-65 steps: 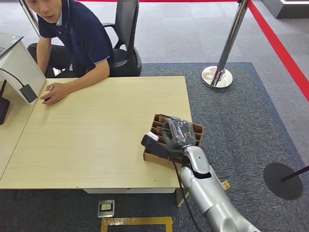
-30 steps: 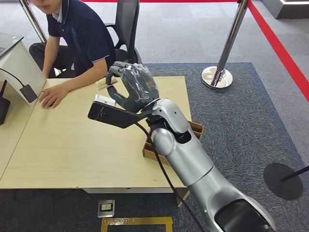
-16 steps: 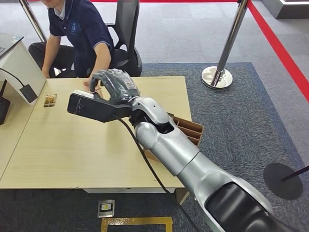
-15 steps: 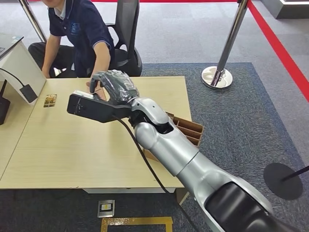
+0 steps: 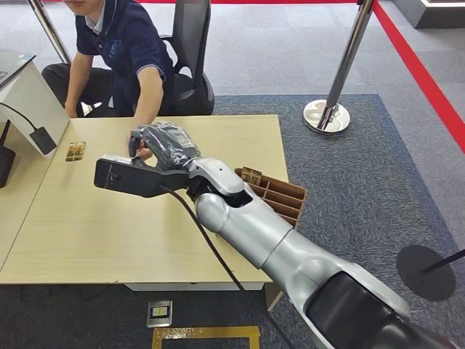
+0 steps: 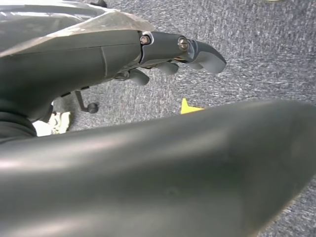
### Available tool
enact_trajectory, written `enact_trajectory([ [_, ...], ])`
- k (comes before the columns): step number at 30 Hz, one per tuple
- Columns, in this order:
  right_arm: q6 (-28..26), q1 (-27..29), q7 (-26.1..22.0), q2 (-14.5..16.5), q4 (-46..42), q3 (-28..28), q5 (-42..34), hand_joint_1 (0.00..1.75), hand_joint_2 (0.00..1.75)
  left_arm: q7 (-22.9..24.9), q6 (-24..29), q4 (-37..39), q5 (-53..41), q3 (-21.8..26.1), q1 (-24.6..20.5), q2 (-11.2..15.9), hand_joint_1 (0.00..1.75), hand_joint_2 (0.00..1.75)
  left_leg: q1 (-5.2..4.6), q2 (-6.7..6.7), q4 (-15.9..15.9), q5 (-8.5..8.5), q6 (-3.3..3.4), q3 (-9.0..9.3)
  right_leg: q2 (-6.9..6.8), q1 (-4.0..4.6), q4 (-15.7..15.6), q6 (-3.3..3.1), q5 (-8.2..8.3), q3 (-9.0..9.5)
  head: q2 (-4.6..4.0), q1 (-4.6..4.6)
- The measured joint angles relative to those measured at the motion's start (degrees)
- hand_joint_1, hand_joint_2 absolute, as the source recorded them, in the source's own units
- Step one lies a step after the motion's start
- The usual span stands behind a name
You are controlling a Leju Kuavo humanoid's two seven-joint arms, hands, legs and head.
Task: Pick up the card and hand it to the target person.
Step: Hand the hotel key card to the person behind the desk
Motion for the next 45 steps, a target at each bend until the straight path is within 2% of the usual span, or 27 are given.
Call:
enact_trajectory([
  [2,-0.41,-0.01,-0.15,0.00,0.41,0.27,-0.54,0.13,1.75,0.00,0.03,0.00,-0.02,0.00,0.00,-0.02,0.00,0.00,0.00,0.00,0.00,0.00,0.00,0.00,0.00,0.00,0.00,0.00,0.00,0.00,0.00,0.00],
  [3,-0.74,-0.01,-0.35,0.00,0.59,0.31,-0.89,0.00,1.75,-0.02,0.05,0.00,-0.03,0.00,0.00,-0.02,0.00,0.00,0.00,0.00,0.00,0.00,0.00,0.00,0.00,0.00,0.00,0.00,0.00,0.00,0.00,0.00],
  [10,-3.24,0.64,-4.58,-0.09,1.08,-1.44,-2.26,0.00,1.75,-0.05,0.43,0.00,0.27,0.01,0.00,-0.02,0.00,0.00,0.00,0.00,0.01,0.00,0.00,0.02,0.00,0.00,0.00,0.00,0.00,0.00,0.00,-0.01],
  [15,-3.30,7.41,-7.50,-2.20,-8.10,-7.55,-0.07,0.00,1.75,0.10,0.64,0.00,1.09,0.06,0.02,-0.02,0.00,0.00,0.00,-0.03,0.01,-0.01,0.01,0.02,0.00,0.00,-0.05,0.00,0.00,0.02,0.00,0.00],
  [21,-2.92,25.63,-10.06,-8.01,-32.51,-16.44,-0.43,0.00,1.75,0.19,0.65,0.00,2.06,0.34,0.24,0.00,0.00,0.00,-0.01,-0.10,0.01,-0.09,0.08,-0.01,-0.01,0.00,-0.18,0.03,-0.02,0.02,0.00,0.00],
  [27,-2.25,47.05,-13.79,-13.00,-57.28,-26.58,-4.42,0.00,1.75,0.11,0.64,0.00,2.30,0.70,0.35,0.00,0.00,0.00,-0.01,-0.13,0.00,-0.19,0.14,-0.05,-0.01,-0.01,-0.23,0.06,-0.07,0.00,0.00,0.01],
  [31,-2.14,61.27,-14.41,-13.94,-70.51,-35.90,-5.43,0.00,1.75,0.45,0.64,0.00,2.33,0.79,0.39,0.01,0.00,0.00,-0.01,-0.10,-0.01,-0.25,0.12,-0.06,-0.01,-0.01,-0.23,0.07,-0.13,0.00,0.00,0.00],
  [34,0.51,67.63,-13.99,-12.53,-75.40,-43.86,-5.74,0.00,1.75,0.92,0.65,0.00,2.34,0.87,0.36,0.02,0.00,0.00,-0.01,-0.08,-0.01,-0.25,0.11,-0.01,-0.01,-0.01,-0.23,0.06,-0.13,0.01,0.00,0.00],
  [38,9.27,70.05,-13.39,-8.38,-74.84,-57.22,-7.73,0.00,1.75,1.03,0.66,0.00,2.30,1.00,0.37,0.02,0.00,0.00,0.00,-0.08,-0.02,-0.22,0.09,0.10,-0.01,-0.01,-0.22,0.06,-0.13,0.10,0.00,-0.01],
  [40,13.89,68.64,-13.57,-6.93,-68.96,-66.50,-8.19,0.00,1.75,0.76,0.74,0.00,2.65,1.09,0.37,0.00,0.00,0.00,0.02,-0.10,-0.03,-0.21,0.09,0.18,-0.01,0.00,-0.22,0.06,-0.12,0.24,0.00,-0.01],
  [42,15.18,65.34,-15.29,-7.52,-56.37,-76.73,-7.18,0.00,1.75,0.15,1.08,0.00,3.37,1.37,0.37,-0.08,0.00,0.00,0.05,-0.12,-0.03,-0.21,0.13,0.28,-0.01,0.00,-0.27,0.09,-0.11,0.39,0.00,0.00],
  [45,9.18,60.13,-16.92,-11.07,-32.32,-88.56,-3.33,0.00,1.75,-0.65,1.74,0.00,4.44,2.03,0.41,-0.22,0.00,0.00,0.05,-0.16,-0.02,-0.22,0.25,0.34,-0.03,-0.09,-0.34,0.23,-0.11,0.55,0.00,0.04],
])
